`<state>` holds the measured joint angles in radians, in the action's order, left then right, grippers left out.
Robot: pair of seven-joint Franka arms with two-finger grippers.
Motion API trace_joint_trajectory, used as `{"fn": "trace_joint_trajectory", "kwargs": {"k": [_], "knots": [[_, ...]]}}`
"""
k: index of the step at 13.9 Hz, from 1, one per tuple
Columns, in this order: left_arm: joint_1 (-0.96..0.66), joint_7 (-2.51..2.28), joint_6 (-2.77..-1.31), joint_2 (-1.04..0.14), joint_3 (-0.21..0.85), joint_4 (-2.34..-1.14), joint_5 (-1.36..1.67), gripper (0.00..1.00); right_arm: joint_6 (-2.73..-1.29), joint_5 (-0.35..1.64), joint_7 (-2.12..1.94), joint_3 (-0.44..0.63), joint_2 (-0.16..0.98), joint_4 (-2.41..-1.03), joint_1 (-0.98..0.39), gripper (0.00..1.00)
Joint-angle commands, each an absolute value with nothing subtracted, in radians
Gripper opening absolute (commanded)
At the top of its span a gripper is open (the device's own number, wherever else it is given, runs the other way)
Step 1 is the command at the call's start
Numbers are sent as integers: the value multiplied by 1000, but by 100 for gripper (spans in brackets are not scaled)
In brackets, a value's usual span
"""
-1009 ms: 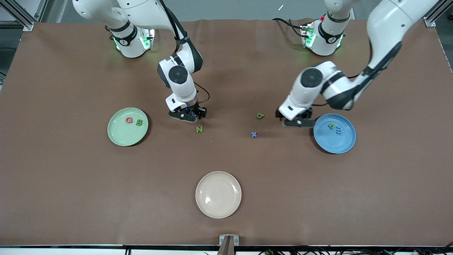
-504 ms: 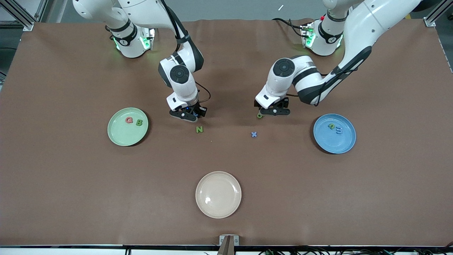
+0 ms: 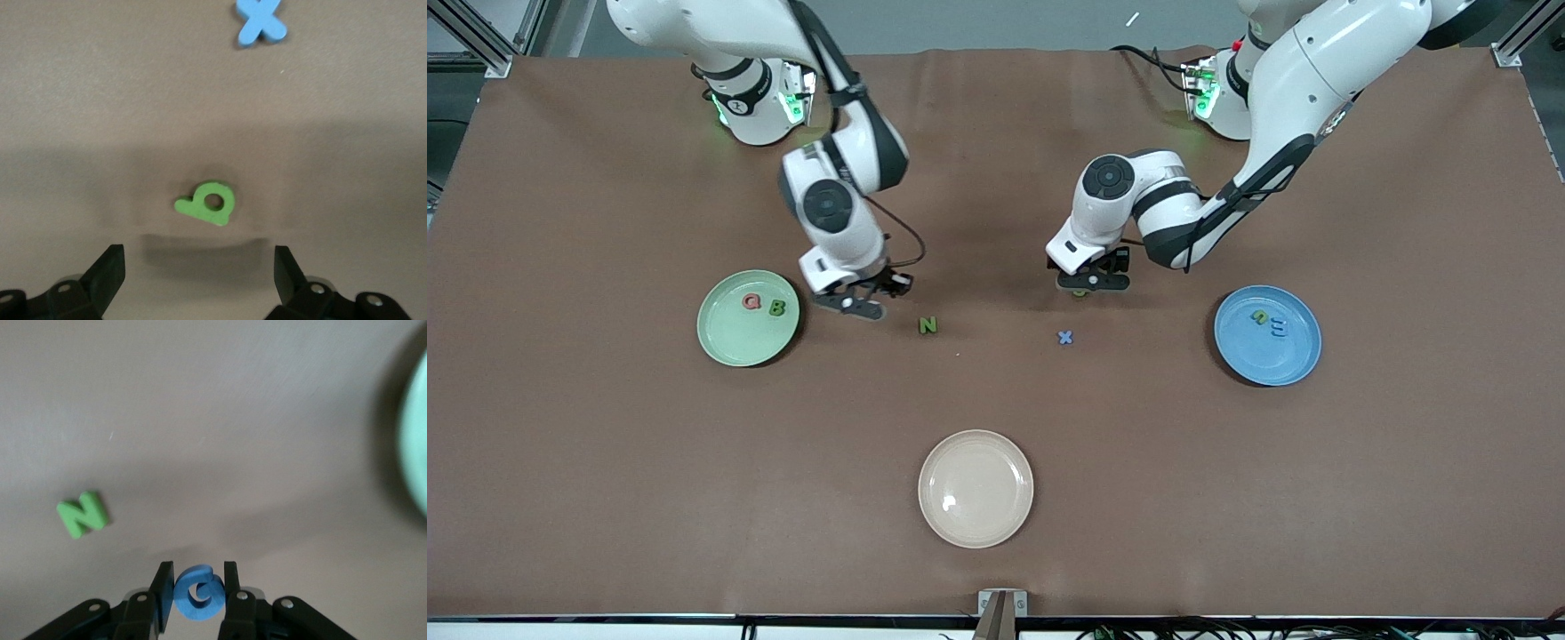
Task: Sort upper and lower case letters into plates
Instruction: 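Drop the G in the green plate while the left gripper grasps the green letter, then drop the green letter in the blue plate while the right gripper reaches the N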
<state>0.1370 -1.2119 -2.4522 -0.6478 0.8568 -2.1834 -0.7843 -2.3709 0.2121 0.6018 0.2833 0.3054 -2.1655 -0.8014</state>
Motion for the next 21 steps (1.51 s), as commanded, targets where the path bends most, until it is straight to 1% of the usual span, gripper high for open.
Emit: {"fn": "trace_joint_trajectory", "kwargs": {"k": [1,3,5,8,11,13,14,18,20,21], "knots": [[129,-1227,-2459,-664,850,-2148,-807,93,-2309,218,358,268,233,-2187,-640,0],[129,-1227,-2467,-669,848,-2141,-807,87,-2295,216,185,268,225,-2189,-533,0],[129,-1227,-2473,-673,833,-2140,-833,79,-2304,216,21,268,235,-2191,-429,0],[130,-1227,-2477,-684,828,-2141,-842,71,-2361,216,-125,267,267,-2197,-336,1],[130,-1229,-2477,-684,828,-2141,-842,63,-2430,216,-164,267,334,-2198,-304,1],[129,-1241,-2477,-687,828,-2140,-842,55,-2448,216,-169,265,365,-2200,-299,1],[129,-1255,-2477,-692,828,-2140,-842,49,-2450,219,-169,265,377,-2200,-299,2],[129,-1269,-2477,-692,828,-2138,-842,29,-2477,219,-169,264,387,-2232,-301,2],[130,-1314,-2477,-692,828,-2137,-842,20,-2476,219,-169,264,387,-2241,-301,3],[133,-1324,-2477,-687,828,-2137,-842,19,-2476,219,-169,264,387,-2247,-301,3]]}}
